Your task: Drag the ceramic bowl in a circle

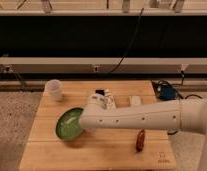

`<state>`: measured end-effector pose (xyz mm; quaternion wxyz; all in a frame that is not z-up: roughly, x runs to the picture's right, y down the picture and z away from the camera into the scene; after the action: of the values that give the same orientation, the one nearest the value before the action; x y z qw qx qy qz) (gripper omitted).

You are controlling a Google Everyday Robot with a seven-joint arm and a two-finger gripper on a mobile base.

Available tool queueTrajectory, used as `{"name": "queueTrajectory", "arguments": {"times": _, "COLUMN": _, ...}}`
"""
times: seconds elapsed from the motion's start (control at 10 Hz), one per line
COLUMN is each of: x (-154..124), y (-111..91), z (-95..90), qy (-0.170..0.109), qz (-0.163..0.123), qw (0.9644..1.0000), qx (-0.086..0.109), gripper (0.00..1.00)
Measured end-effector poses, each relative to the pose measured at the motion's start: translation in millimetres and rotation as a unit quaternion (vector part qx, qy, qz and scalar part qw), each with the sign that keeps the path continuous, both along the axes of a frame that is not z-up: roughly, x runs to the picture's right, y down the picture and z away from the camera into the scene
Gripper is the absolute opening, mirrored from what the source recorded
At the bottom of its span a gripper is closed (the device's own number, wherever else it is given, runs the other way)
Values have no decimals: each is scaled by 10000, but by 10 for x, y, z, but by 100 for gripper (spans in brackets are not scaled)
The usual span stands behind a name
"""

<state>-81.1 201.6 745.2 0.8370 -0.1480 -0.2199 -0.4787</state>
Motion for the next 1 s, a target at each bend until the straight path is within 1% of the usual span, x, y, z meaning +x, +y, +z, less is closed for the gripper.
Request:
{"name": "queueTrajectory", "arguments": {"times": 0.5, "x": 1, "y": -62, "z": -40, "qy": -65, "qz": 51, "qw": 10000, "qx": 33, "gripper": 0}}
{"name": "queueTrajectory", "arguments": {"times": 1.0, "x": -24, "y": -61, "z": -100, "qy": -134, "qz": 84, "qw": 9998, "qx": 79, "gripper": 0}}
